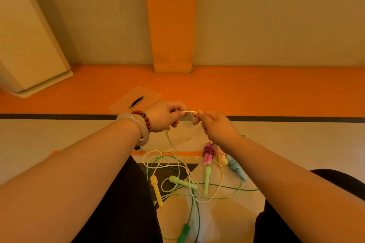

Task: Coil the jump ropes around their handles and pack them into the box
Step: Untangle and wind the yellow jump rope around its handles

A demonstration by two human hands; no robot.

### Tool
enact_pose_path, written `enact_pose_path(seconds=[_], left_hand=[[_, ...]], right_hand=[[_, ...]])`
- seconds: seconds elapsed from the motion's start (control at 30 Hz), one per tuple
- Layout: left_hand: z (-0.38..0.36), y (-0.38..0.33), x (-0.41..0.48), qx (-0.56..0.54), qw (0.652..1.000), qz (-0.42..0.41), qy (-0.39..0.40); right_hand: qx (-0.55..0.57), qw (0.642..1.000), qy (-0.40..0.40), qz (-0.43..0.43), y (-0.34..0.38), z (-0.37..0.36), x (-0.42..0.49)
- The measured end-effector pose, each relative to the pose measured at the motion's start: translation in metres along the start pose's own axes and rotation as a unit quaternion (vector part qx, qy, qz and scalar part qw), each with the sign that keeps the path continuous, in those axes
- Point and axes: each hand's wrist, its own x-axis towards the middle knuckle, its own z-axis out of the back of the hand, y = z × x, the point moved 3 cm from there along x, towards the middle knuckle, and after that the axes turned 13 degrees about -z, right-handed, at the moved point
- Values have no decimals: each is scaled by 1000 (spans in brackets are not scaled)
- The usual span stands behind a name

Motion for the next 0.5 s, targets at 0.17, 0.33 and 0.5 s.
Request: enact_pose_path(seconds=[0.17, 0.33, 0.5], left_hand=[[-10, -6, 11, 68, 997, -11, 40], [-20, 1, 15, 14, 995, 38, 89], [-23, 14, 15, 12, 997, 48, 53]], right_hand=[[277, 955, 86, -65, 4, 5, 0], [370, 920, 98, -85, 1, 14, 4], [353, 926, 102, -80, -1, 9, 8]])
